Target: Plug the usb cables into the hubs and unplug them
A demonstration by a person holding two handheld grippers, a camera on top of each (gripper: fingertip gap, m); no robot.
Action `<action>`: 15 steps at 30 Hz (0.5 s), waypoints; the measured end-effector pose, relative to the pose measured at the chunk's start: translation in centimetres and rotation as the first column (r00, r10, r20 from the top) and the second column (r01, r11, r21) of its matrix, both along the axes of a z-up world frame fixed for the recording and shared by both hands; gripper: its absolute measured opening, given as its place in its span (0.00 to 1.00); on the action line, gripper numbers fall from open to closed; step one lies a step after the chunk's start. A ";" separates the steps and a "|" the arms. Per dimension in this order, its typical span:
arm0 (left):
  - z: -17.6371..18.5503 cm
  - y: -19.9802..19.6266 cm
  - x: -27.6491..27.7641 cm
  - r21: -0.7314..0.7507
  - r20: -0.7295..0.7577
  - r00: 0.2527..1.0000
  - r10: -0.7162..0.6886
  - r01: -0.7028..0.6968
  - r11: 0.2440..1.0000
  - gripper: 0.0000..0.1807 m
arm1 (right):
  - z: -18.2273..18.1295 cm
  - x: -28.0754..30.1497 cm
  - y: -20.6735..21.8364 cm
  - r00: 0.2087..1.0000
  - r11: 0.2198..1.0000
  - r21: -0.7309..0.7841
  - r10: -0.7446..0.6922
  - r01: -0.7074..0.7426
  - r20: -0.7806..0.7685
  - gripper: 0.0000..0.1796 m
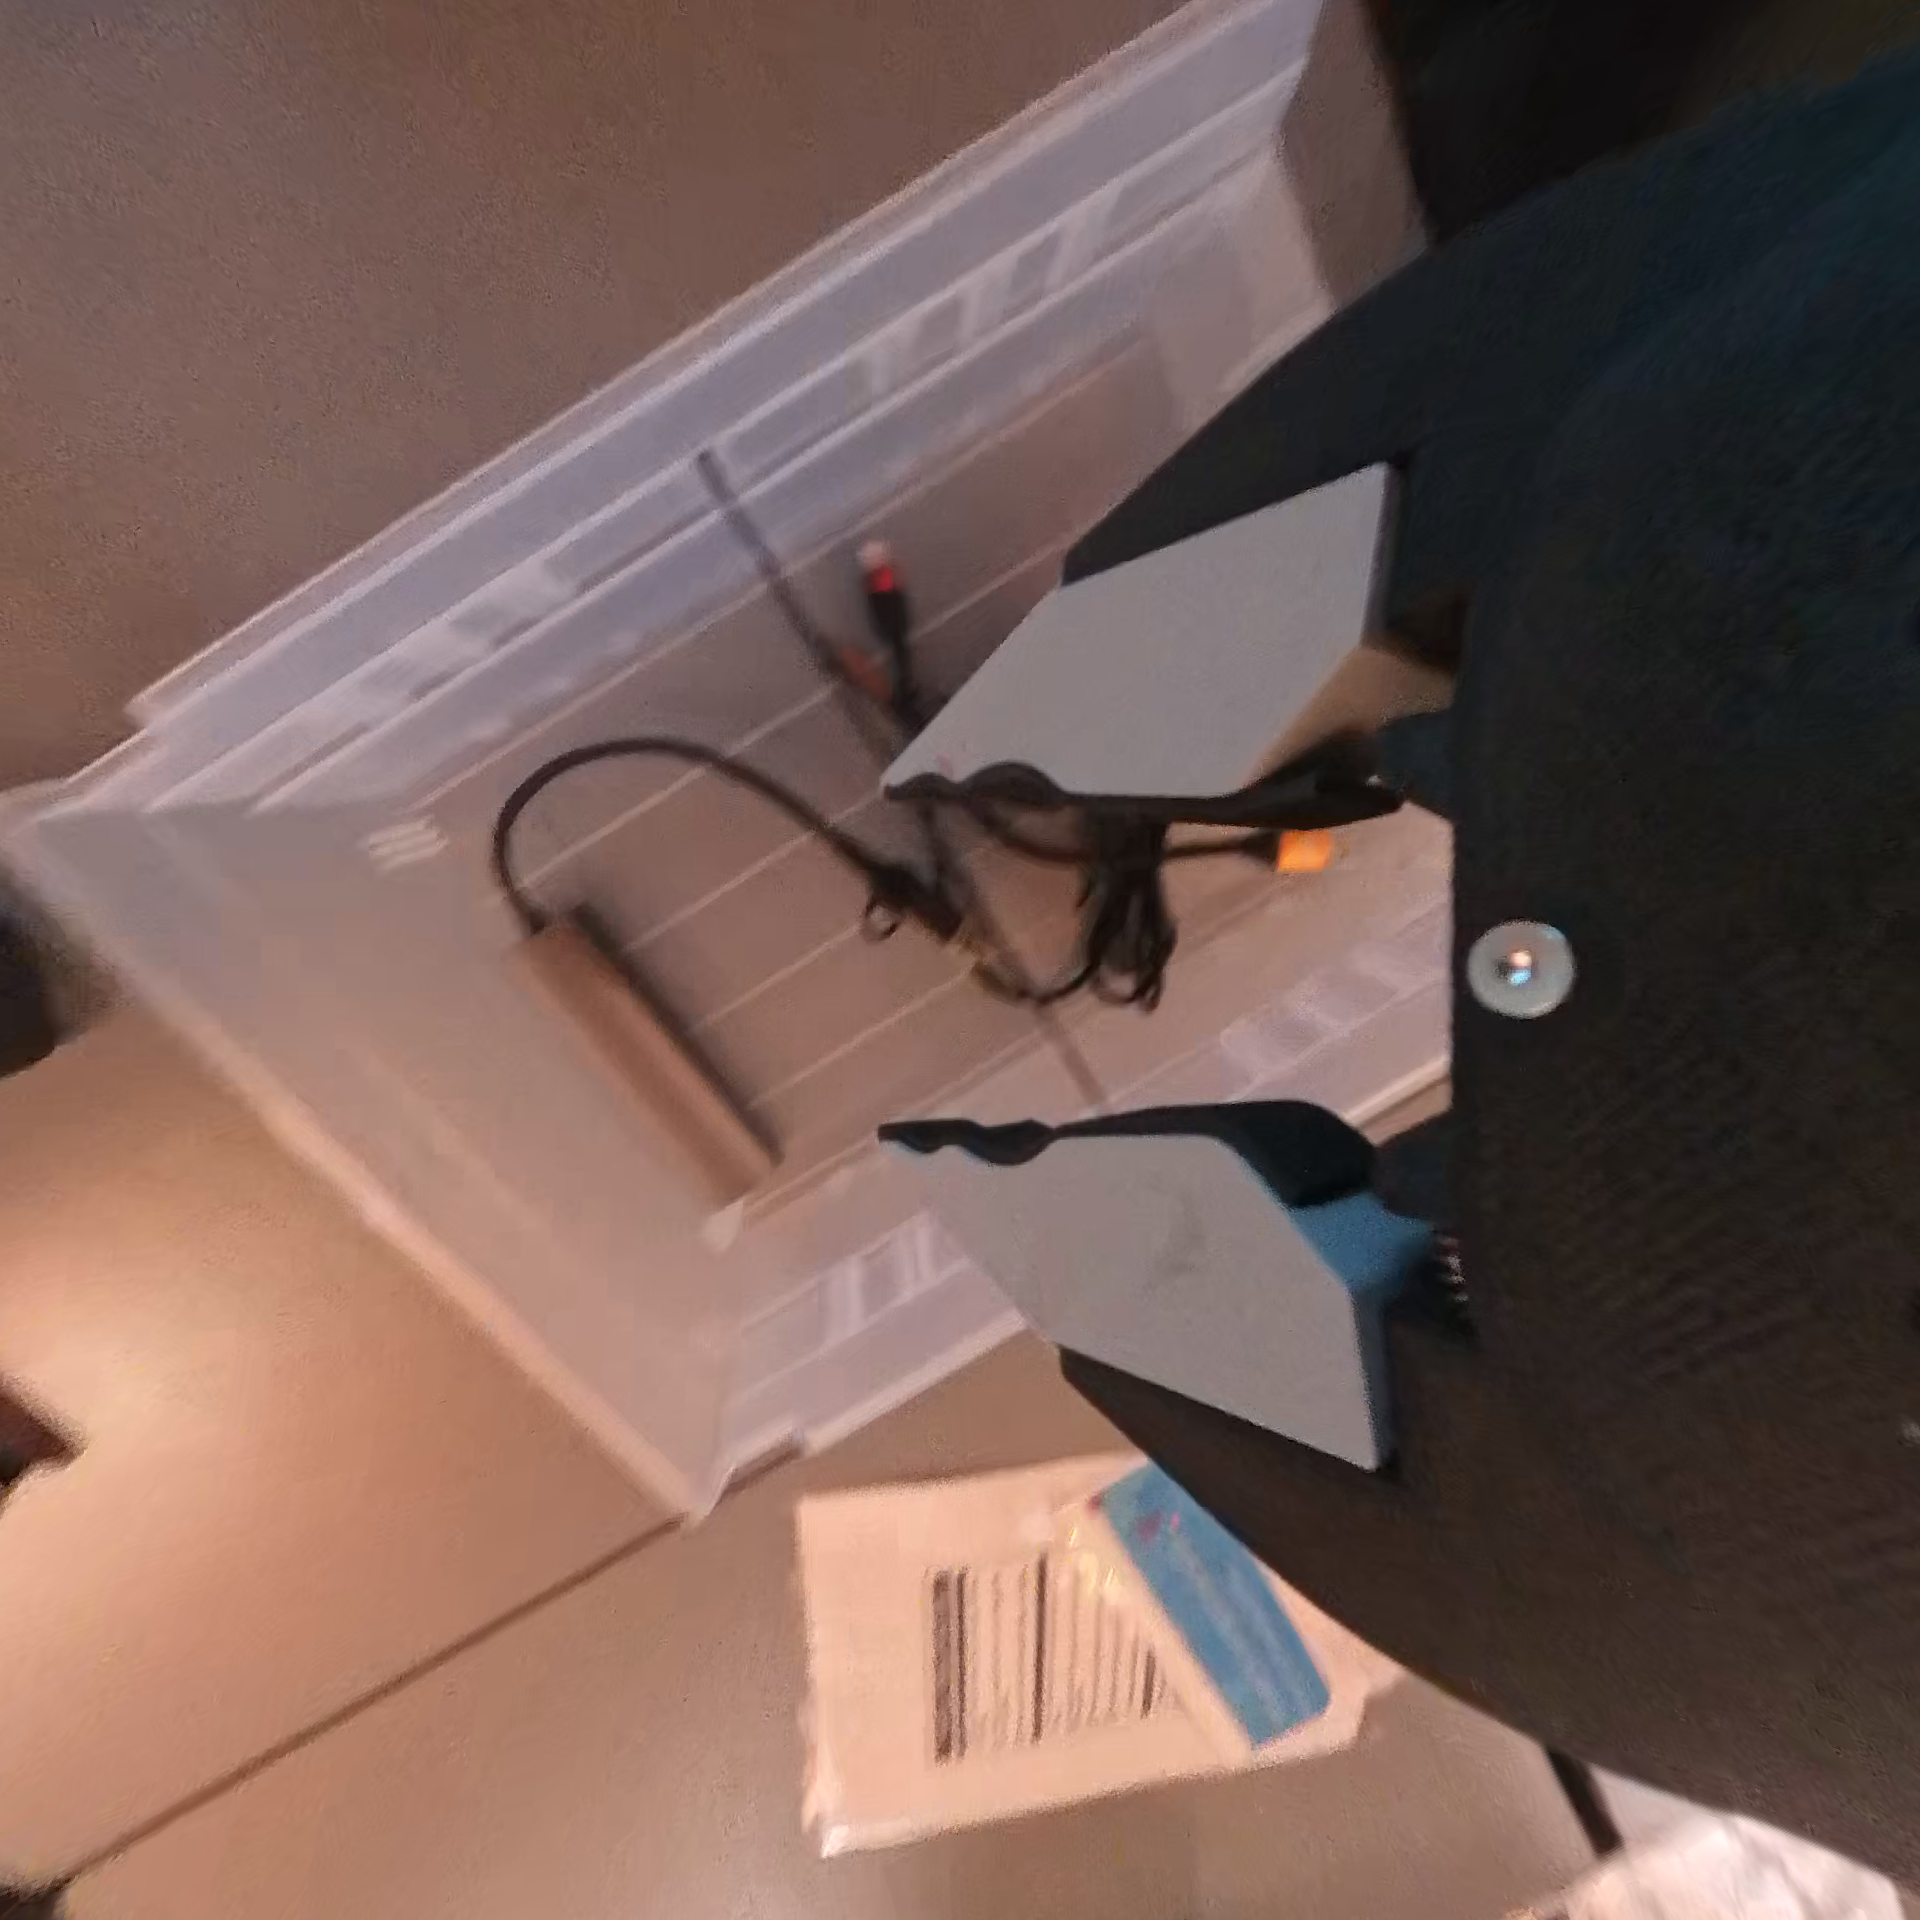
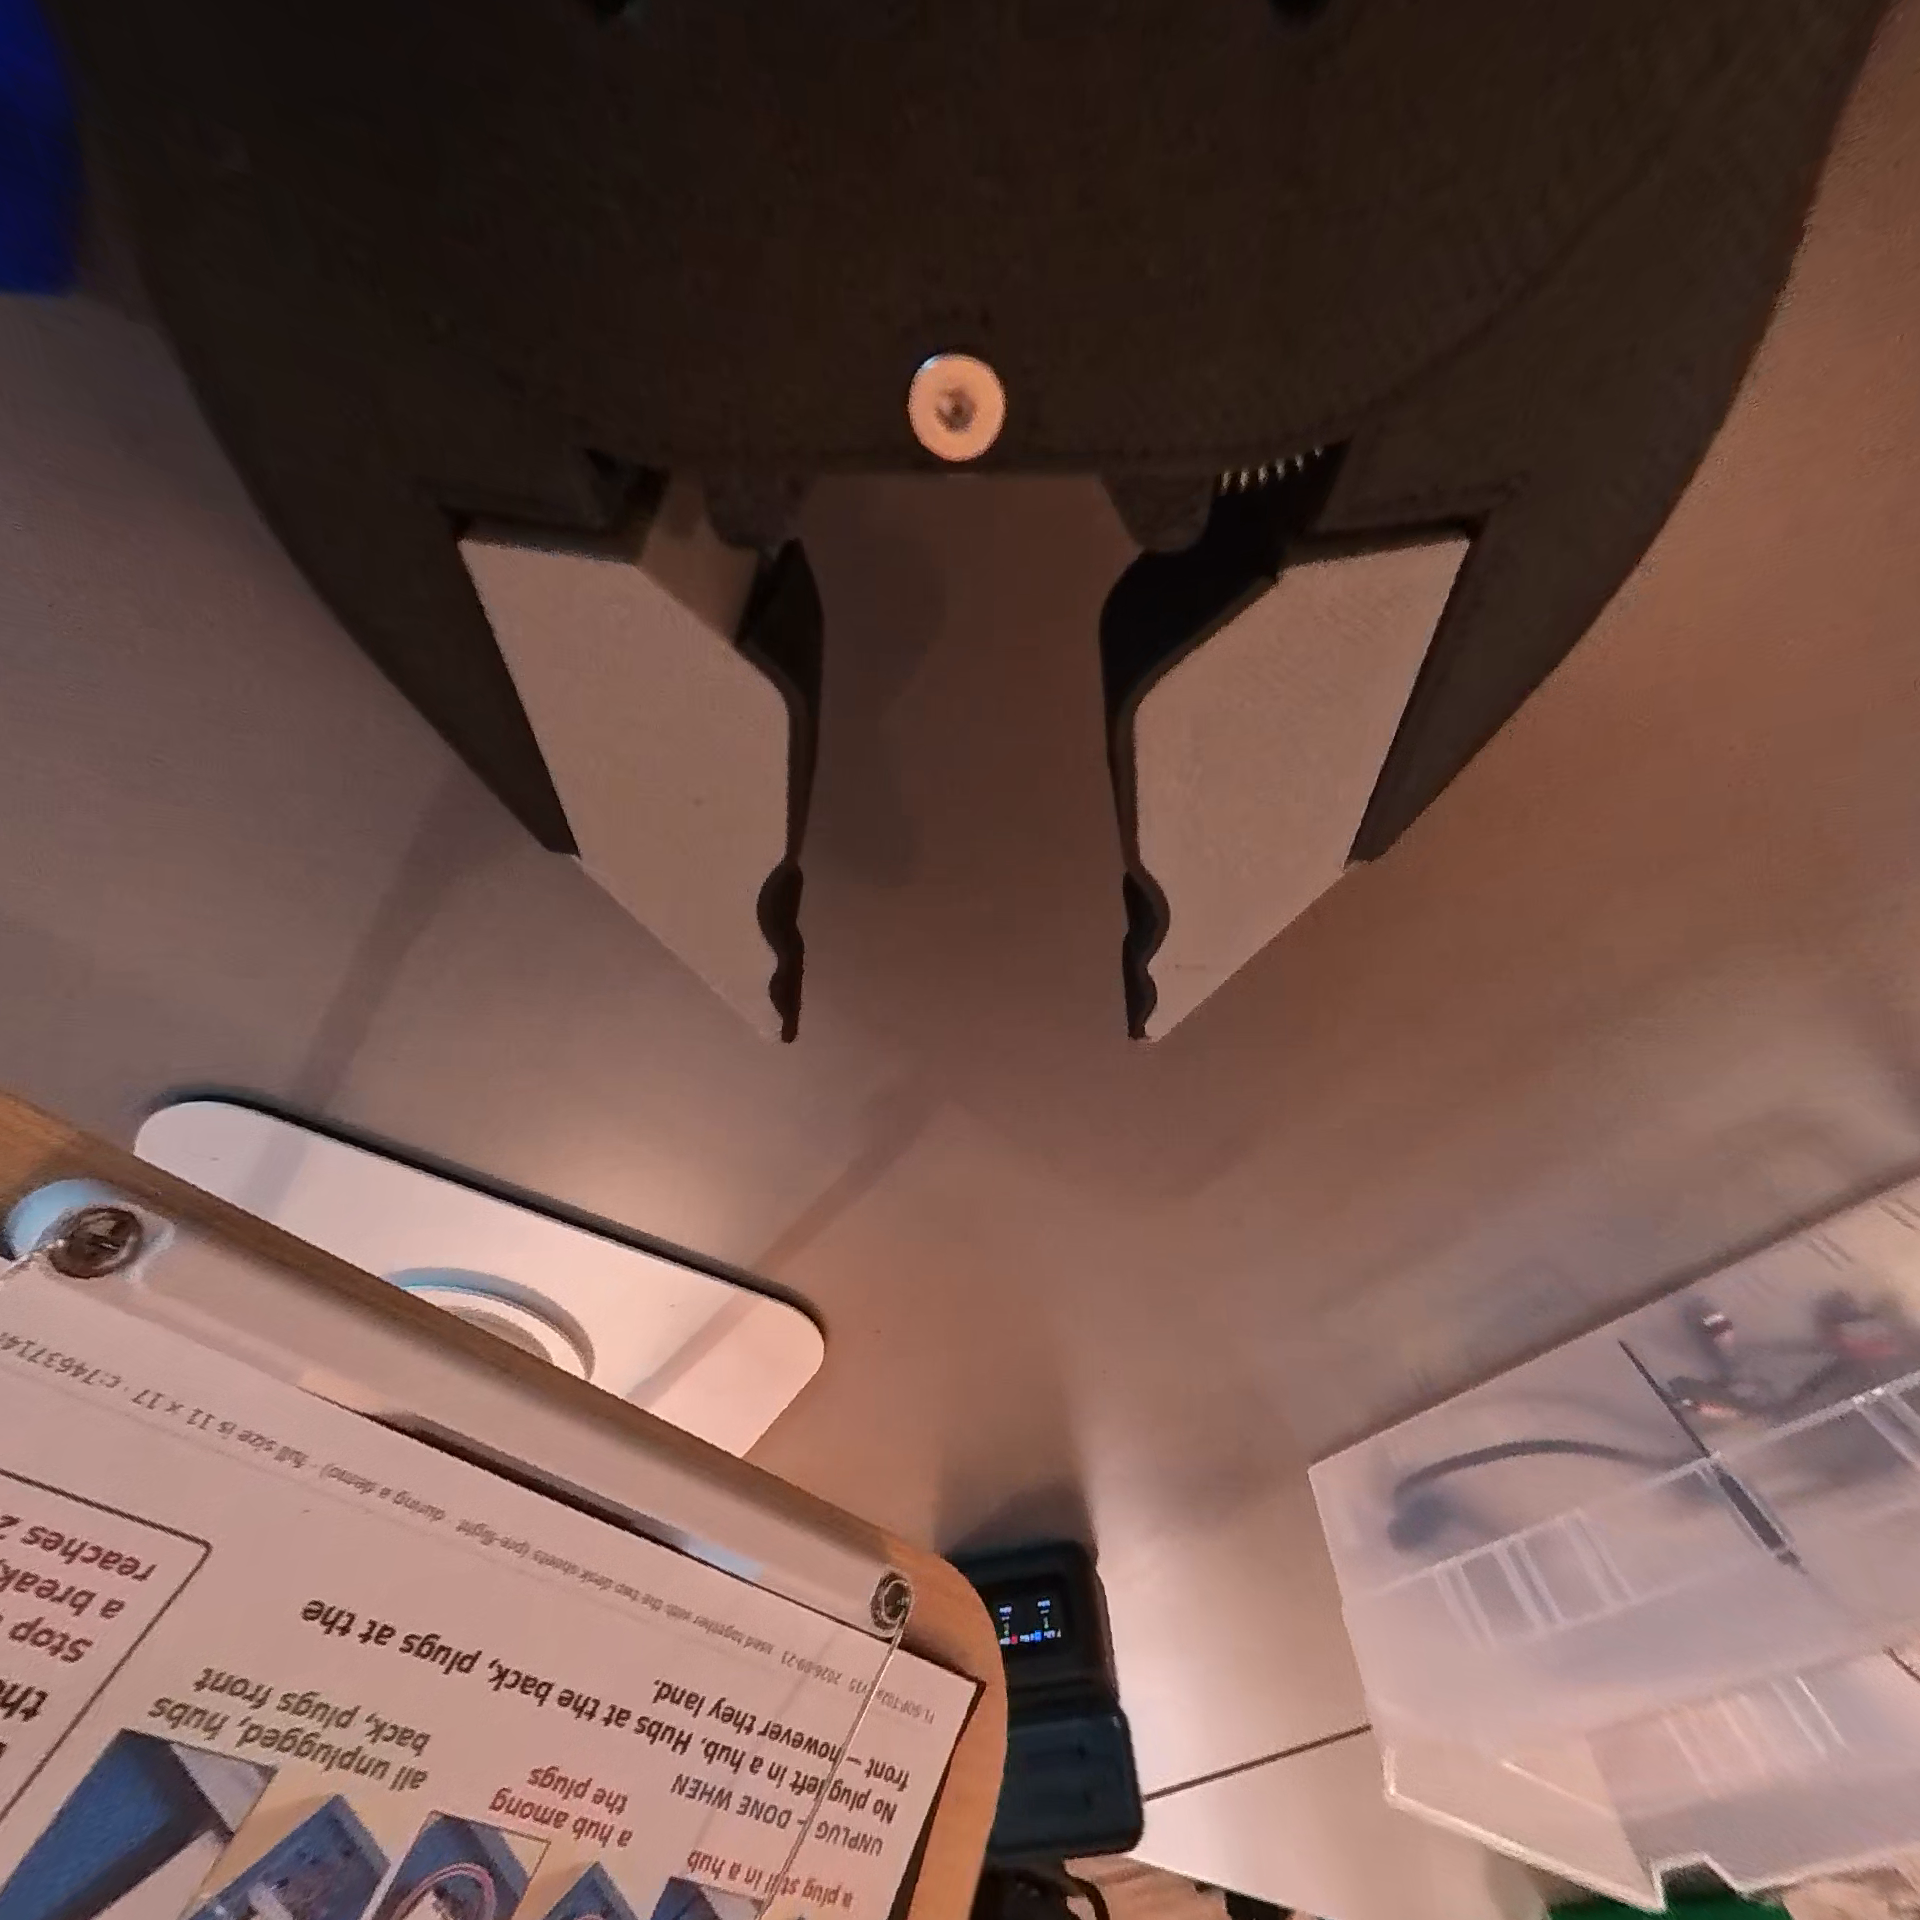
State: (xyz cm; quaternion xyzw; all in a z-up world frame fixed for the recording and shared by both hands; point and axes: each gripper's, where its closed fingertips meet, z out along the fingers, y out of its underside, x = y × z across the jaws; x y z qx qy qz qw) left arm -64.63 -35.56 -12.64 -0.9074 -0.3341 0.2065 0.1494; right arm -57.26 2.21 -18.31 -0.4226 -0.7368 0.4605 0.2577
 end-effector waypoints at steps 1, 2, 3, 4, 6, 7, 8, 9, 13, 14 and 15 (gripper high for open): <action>0.1 0.2 -1.6 -0.029 -0.031 0.999 -0.014 0.013 0.999 0.32 | -0.1 0.0 -0.1 1.000 1.000 0.005 0.005 -0.005 0.001 0.33; -0.2 0.7 -2.9 -0.063 -0.048 0.998 -0.050 0.047 0.997 0.32 | -0.3 0.0 -0.2 1.000 1.000 0.009 0.010 -0.010 0.006 0.33; -0.7 1.1 -4.0 -0.100 -0.055 0.994 -0.092 0.087 0.991 0.32 | -0.5 0.0 -0.3 1.000 1.000 0.014 0.012 -0.012 0.011 0.33; -1.4 1.6 -4.9 -0.138 -0.055 0.987 -0.148 0.140 0.981 0.33 | -0.7 0.0 -0.3 1.000 1.000 0.019 0.015 -0.015 0.017 0.33; -2.8 2.5 -6.4 -0.208 -0.052 0.961 -0.273 0.257 0.944 0.32 | -1.1 0.1 -0.3 0.999 0.999 0.031 0.023 -0.024 0.030 0.33; -3.6 2.8 -7.0 -0.238 -0.035 0.945 -0.326 0.309 0.921 0.31 | -1.2 0.1 -0.3 0.999 0.999 0.032 0.025 -0.026 0.036 0.33; -4.5 3.1 -7.3 -0.256 -0.010 0.927 -0.375 0.360 0.897 0.31 | -1.3 0.1 -0.4 0.999 0.999 0.029 0.030 -0.031 0.043 0.33; -5.4 3.4 -7.5 -0.261 0.020 0.905 -0.424 0.414 0.872 0.31 | -1.5 0.2 -0.6 0.998 0.999 0.022 0.040 -0.041 0.052 0.33; -8.6 3.8 -7.7 -0.228 0.160 0.851 -0.499 0.524 0.821 0.26 | -2.0 1.1 -2.5 0.985 0.989 -0.026 0.146 -0.144 0.097 0.34; -9.2 3.7 -7.8 -0.219 0.188 0.844 -0.503 0.535 0.816 0.23 | -2.1 1.4 -3.1 0.979 0.984 -0.041 0.176 -0.172 0.104 0.34; -9.8 3.5 -7.8 -0.218 0.221 0.833 -0.506 0.548 0.807 0.22 | -2.1 1.6 -3.5 0.975 0.981 -0.047 0.194 -0.190 0.106 0.35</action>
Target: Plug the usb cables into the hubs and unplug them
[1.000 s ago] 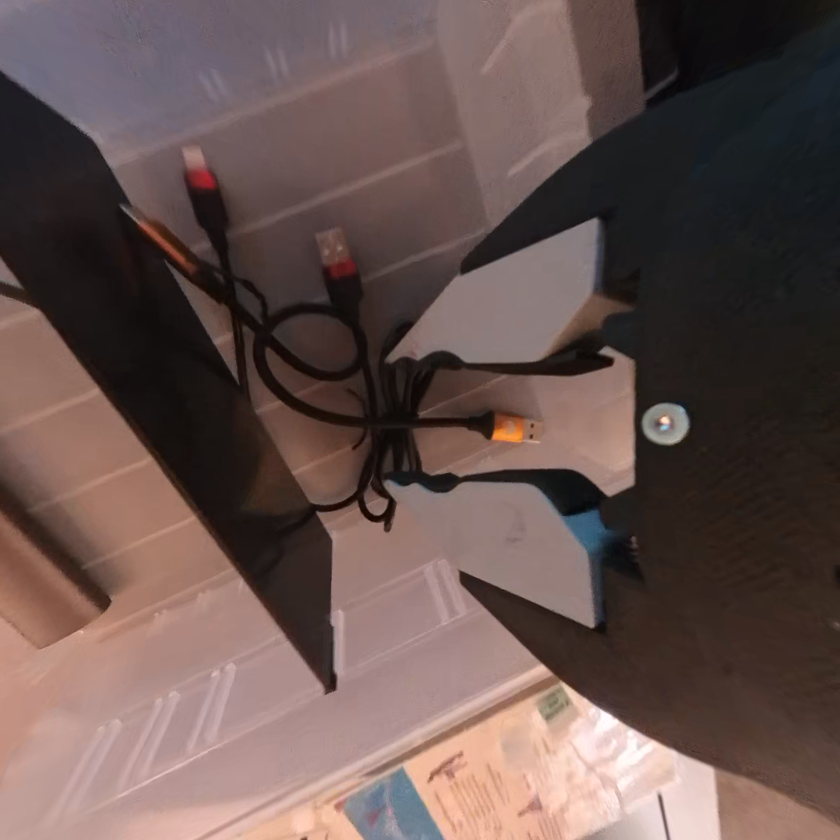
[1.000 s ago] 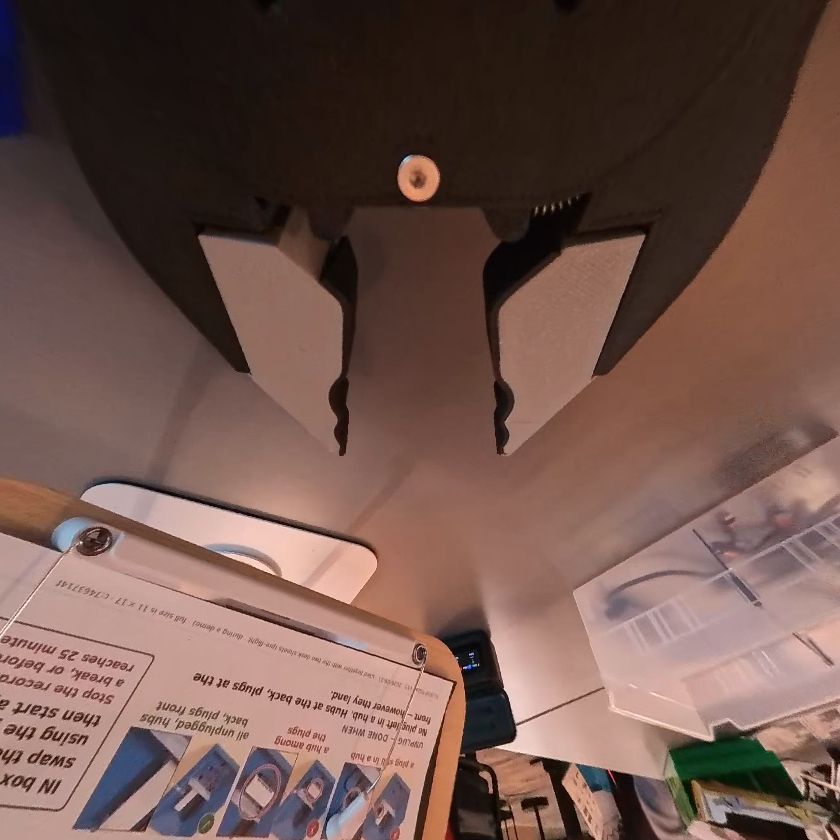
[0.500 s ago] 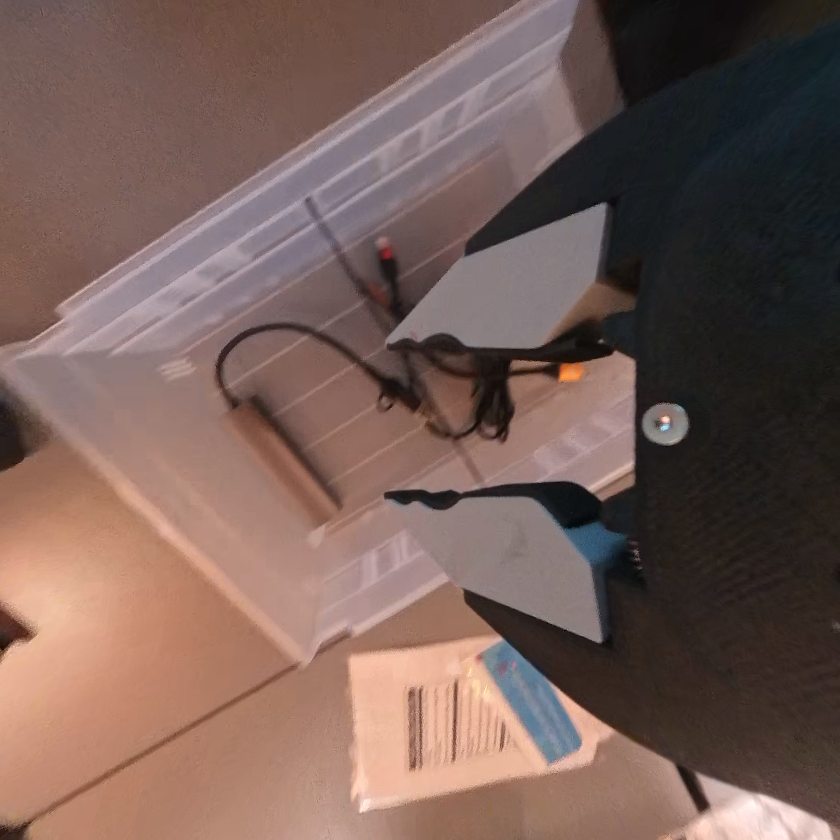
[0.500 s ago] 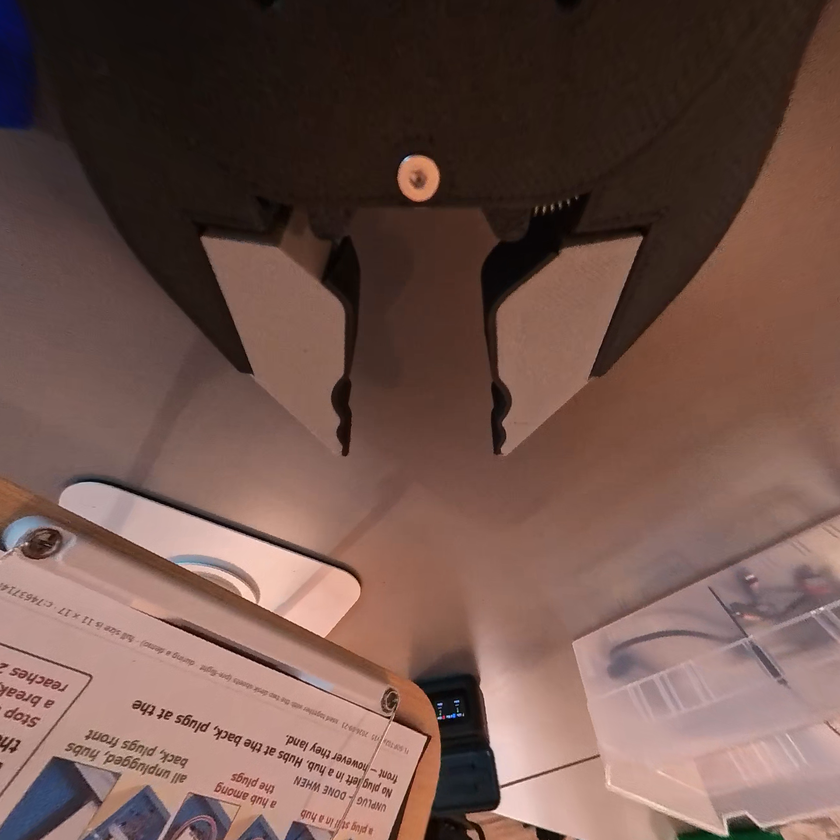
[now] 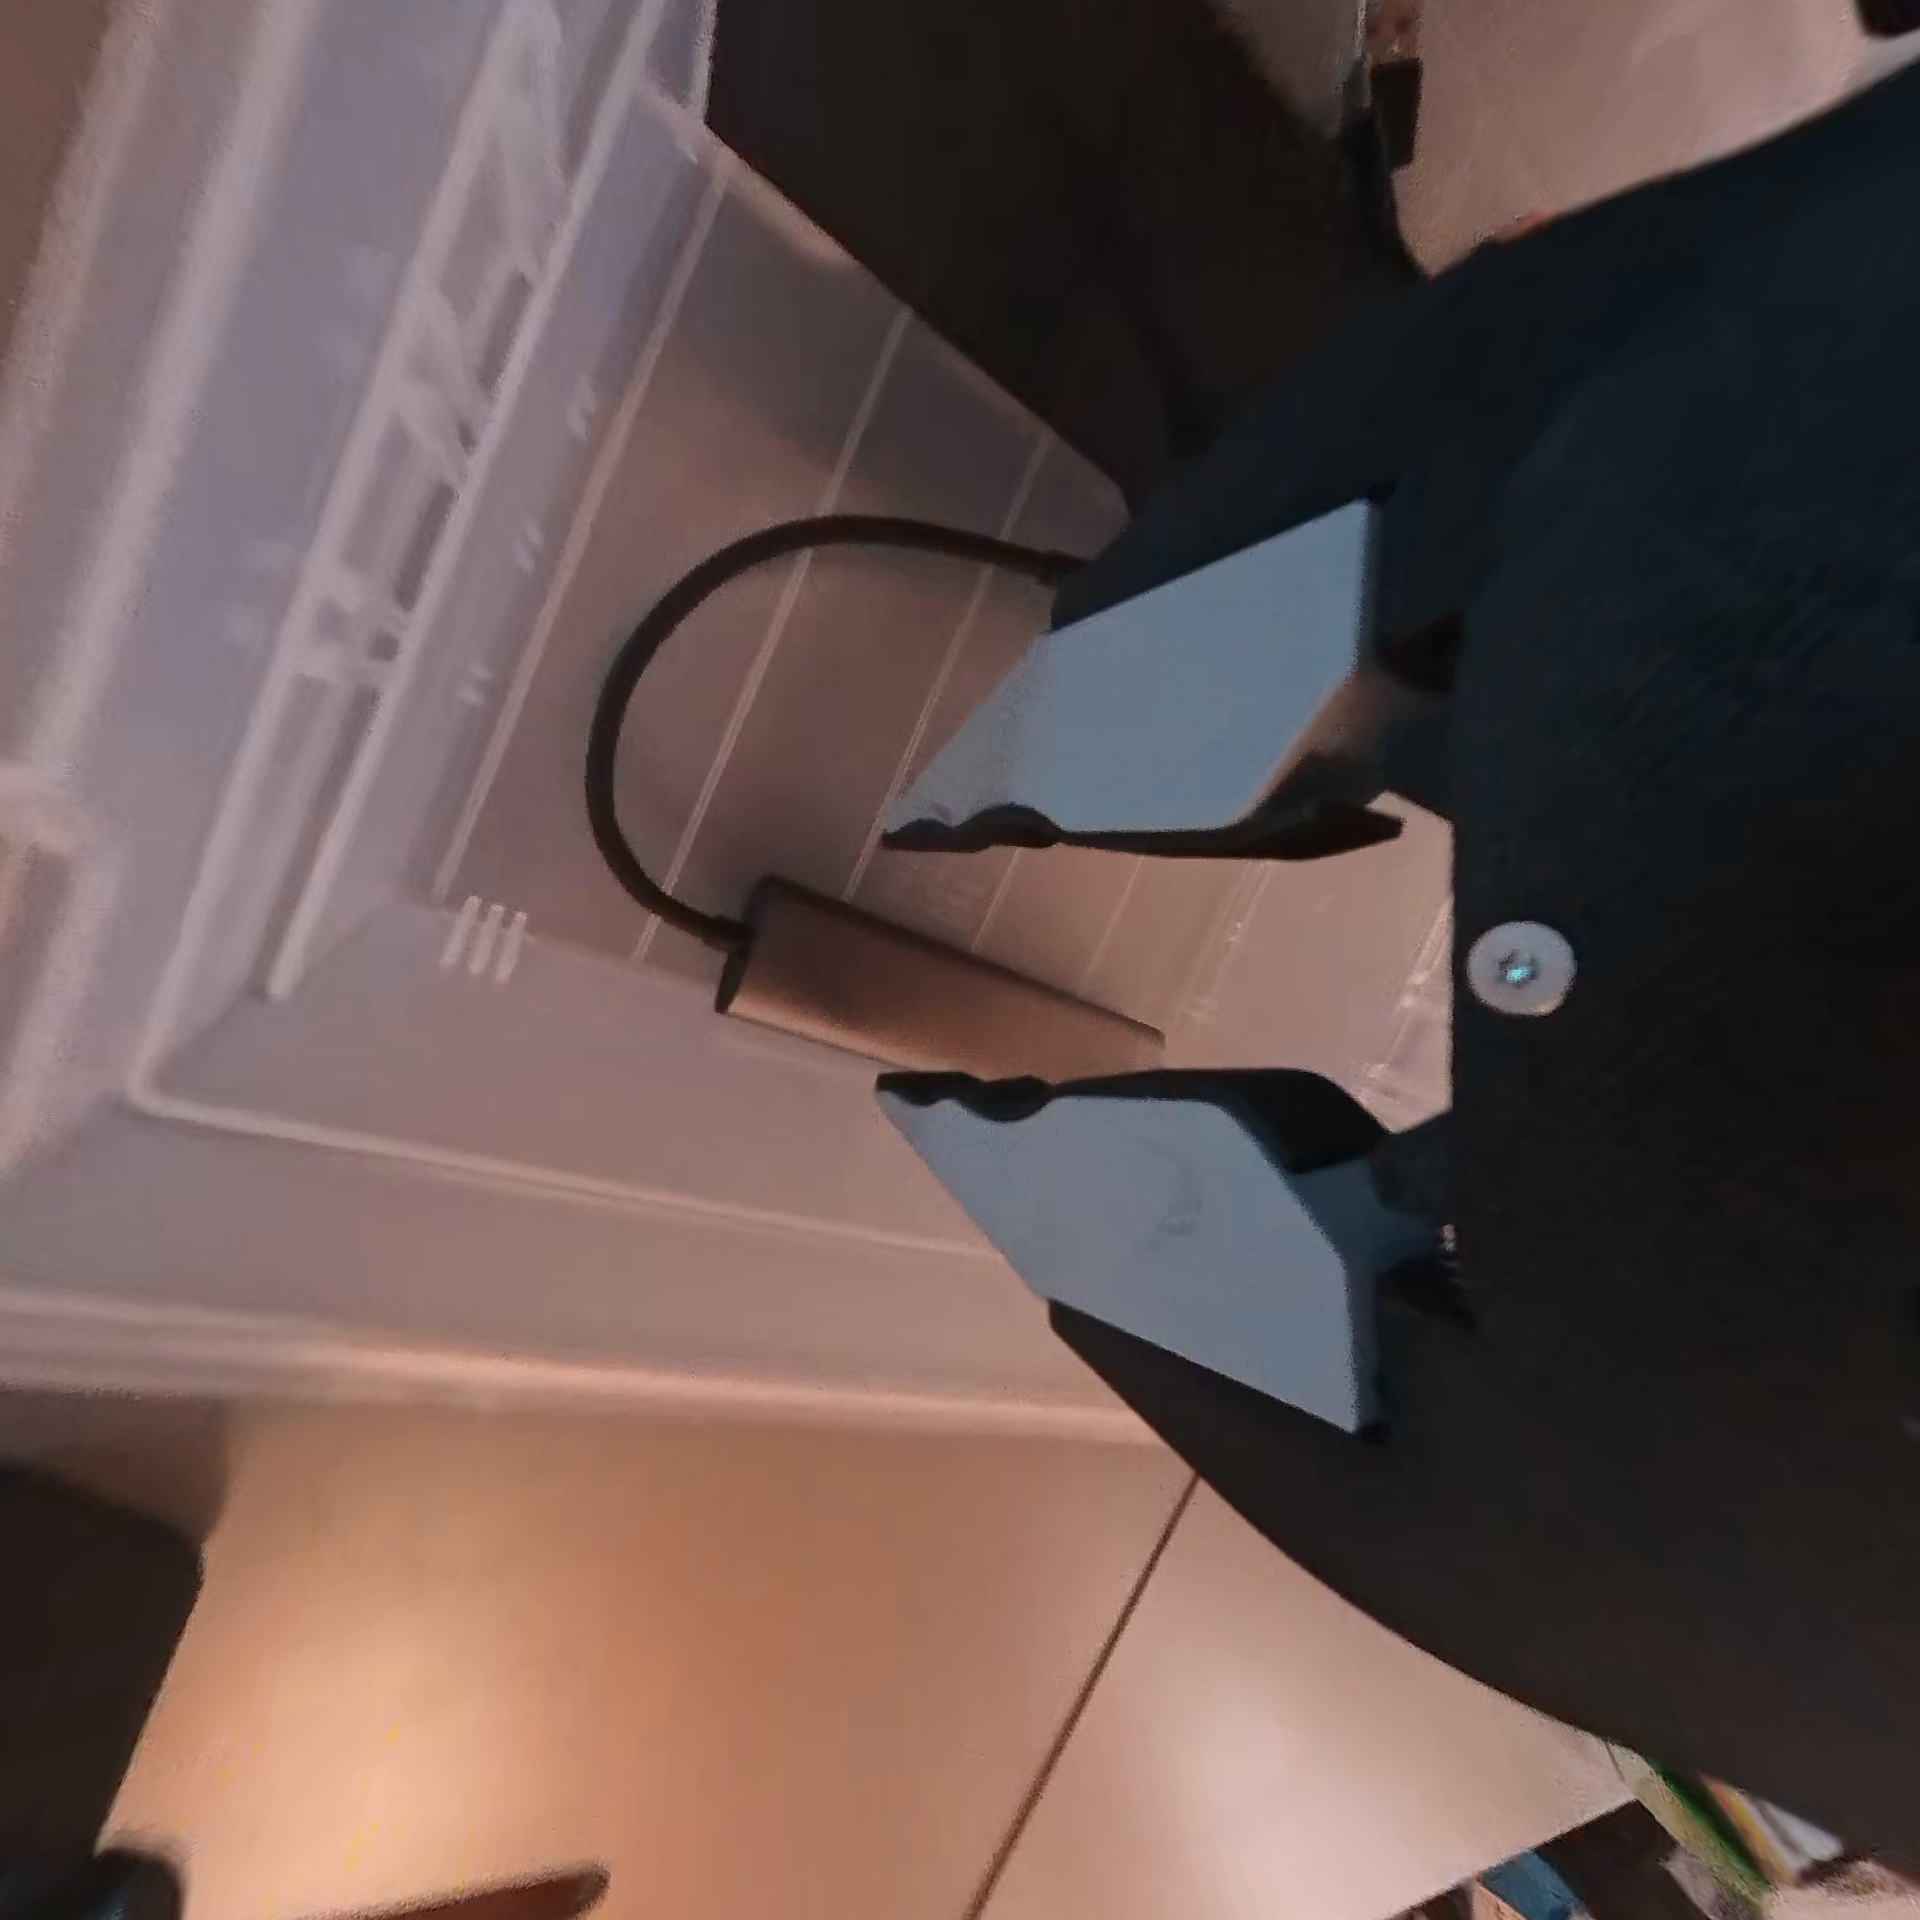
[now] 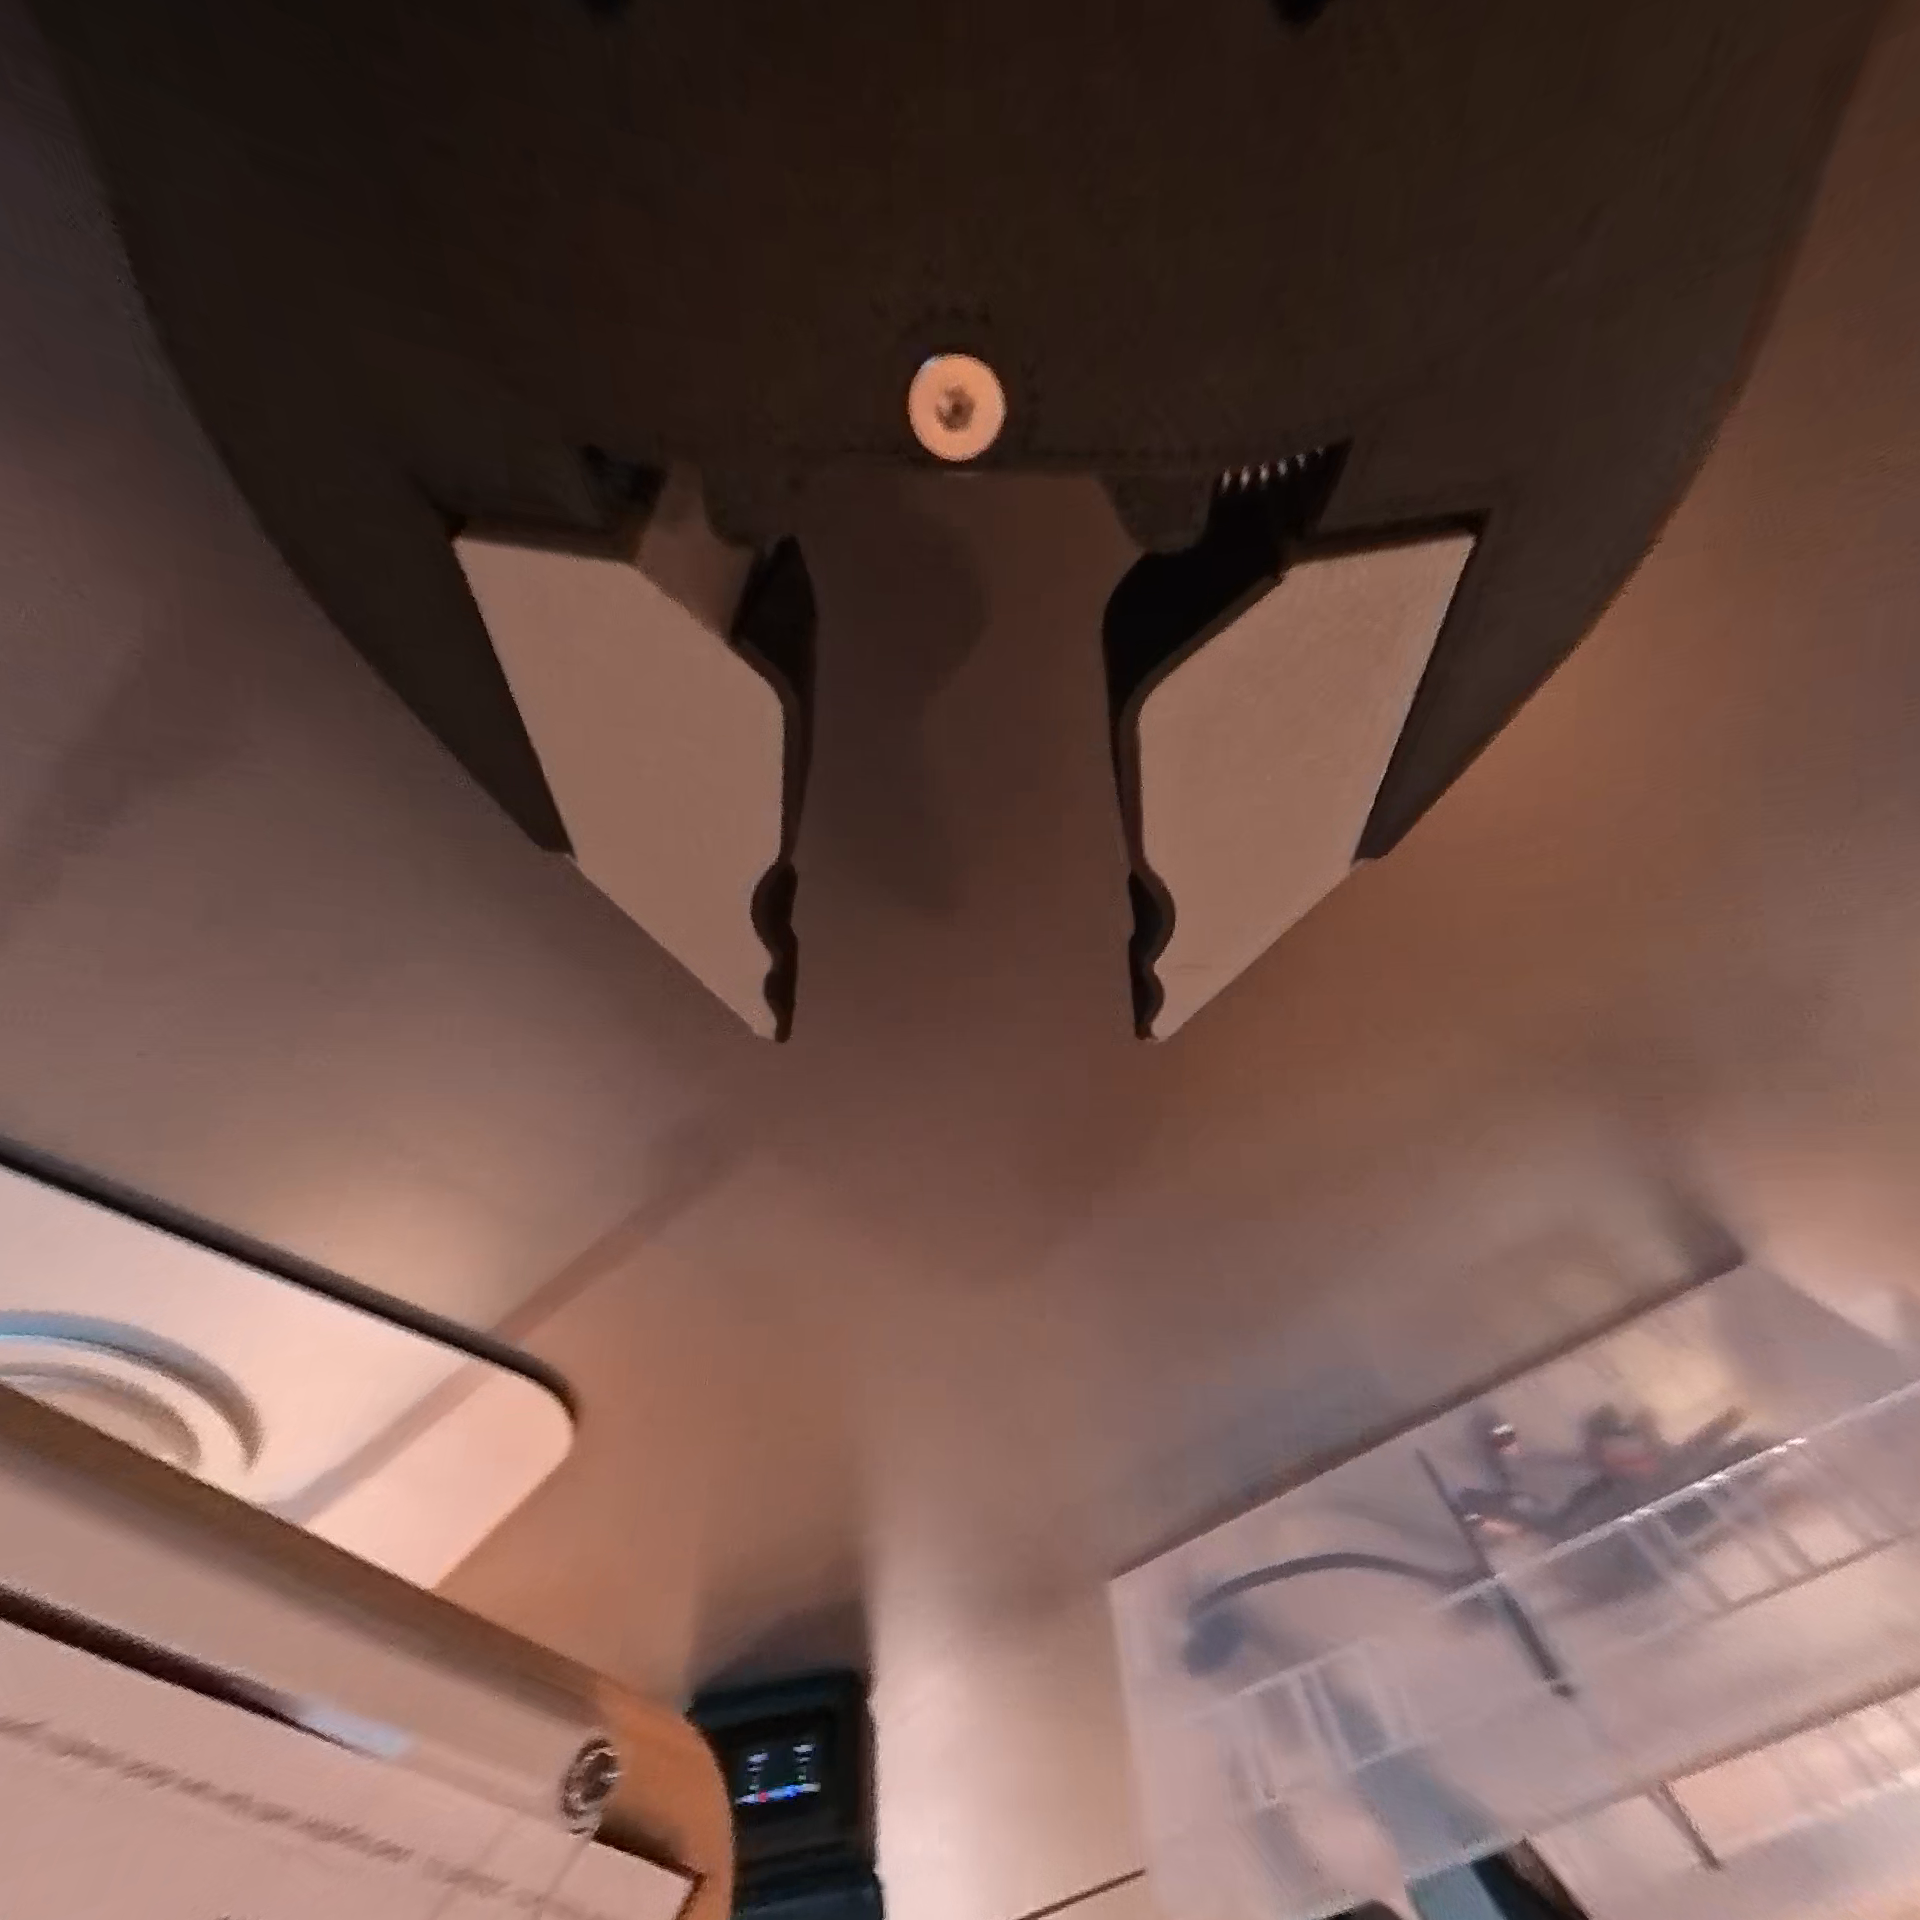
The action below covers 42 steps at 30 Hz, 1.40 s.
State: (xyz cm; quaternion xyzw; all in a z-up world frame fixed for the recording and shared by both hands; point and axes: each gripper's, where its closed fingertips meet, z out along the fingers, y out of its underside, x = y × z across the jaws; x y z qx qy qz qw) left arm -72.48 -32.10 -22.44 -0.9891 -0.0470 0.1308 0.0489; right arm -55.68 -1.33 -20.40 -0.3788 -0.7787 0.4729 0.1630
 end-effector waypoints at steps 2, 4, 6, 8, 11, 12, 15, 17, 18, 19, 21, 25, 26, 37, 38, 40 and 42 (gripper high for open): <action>-1.3 -1.0 -0.1 -0.058 0.045 0.999 -0.007 0.010 0.998 0.21 | -0.1 0.2 -0.5 1.000 1.000 0.011 0.023 -0.023 -0.008 0.35; -1.6 -1.1 -0.7 -0.057 0.012 0.999 -0.051 0.051 0.997 0.19 | -0.1 0.3 -0.6 0.999 0.999 0.033 0.028 -0.027 -0.026 0.34; -1.6 -0.9 -0.8 -0.048 -0.011 0.997 -0.077 0.076 0.996 0.19 | -0.1 0.5 -0.9 0.999 0.998 0.041 0.044 -0.043 -0.027 0.33; -1.6 -0.9 -0.5 -0.042 -0.039 0.994 -0.103 0.102 0.994 0.17 | -0.2 0.8 -1.2 0.998 0.997 0.042 0.060 -0.059 -0.017 0.33; -1.8 -1.6 1.2 -0.079 0.010 0.990 -0.143 0.143 0.987 0.16 | 0.0 1.0 -1.6 0.997 0.997 0.032 0.073 -0.072 -0.019 0.33; -1.8 -2.0 1.4 -0.106 0.014 0.990 -0.140 0.141 0.984 0.16 | 0.0 1.1 -1.6 0.997 0.997 0.033 0.075 -0.075 -0.019 0.33; -1.7 -2.8 1.0 -0.187 -0.027 0.988 -0.153 0.145 0.972 0.18 | -0.1 1.2 -1.7 0.997 0.996 0.044 0.077 -0.076 -0.021 0.33; -1.6 -2.7 0.6 -0.194 -0.053 0.985 -0.166 0.152 0.969 0.21 | -0.1 1.4 -1.8 0.996 0.995 0.045 0.086 -0.085 -0.021 0.32; -1.6 -2.6 0.4 -0.180 -0.051 0.987 -0.153 0.141 0.973 0.21 | -0.1 1.4 -1.9 0.996 0.995 0.043 0.090 -0.089 -0.019 0.32; -1.7 -2.5 0.2 -0.151 -0.044 0.991 -0.127 0.119 0.981 0.18 | -0.1 1.5 -2.0 0.995 0.995 0.042 0.094 -0.093 -0.017 0.32; -1.8 -1.9 -0.3 -0.048 -0.022 0.999 -0.049 0.048 0.998 0.15 | 0.1 1.6 -2.2 0.995 0.994 0.035 0.102 -0.101 -0.019 0.32; -1.9 -2.3 -0.2 -0.060 0.048 0.999 0.007 -0.005 0.998 0.15 | 0.9 2.2 -2.7 0.991 0.990 -0.048 0.131 -0.130 0.006 0.30; -1.9 -2.3 -0.2 -0.074 0.042 0.999 0.005 -0.002 0.997 0.15 | 1.3 2.4 -2.7 0.990 0.987 -0.081 0.139 -0.138 0.013 0.29; 11.4 -4.1 0.0 0.105 -0.741 0.661 0.117 -0.058 0.993 0.15 | 2.4 2.7 -3.1 0.989 0.979 -0.136 0.150 -0.149 -0.004 0.28; 13.8 -4.4 0.6 0.166 -0.800 0.576 0.171 -0.061 0.984 0.16 | 2.3 2.7 -3.2 0.988 0.980 -0.129 0.152 -0.152 -0.010 0.28; 18.1 -4.5 2.2 0.321 -0.847 0.439 0.301 -0.030 0.947 0.15 | 2.1 2.5 -3.2 0.989 0.983 -0.109 0.149 -0.150 -0.020 0.28; 21.8 -3.7 4.2 0.551 -0.776 0.395 0.491 0.048 0.833 0.15 | 1.7 2.3 -3.2 0.990 0.985 -0.097 0.142 -0.143 -0.022 0.28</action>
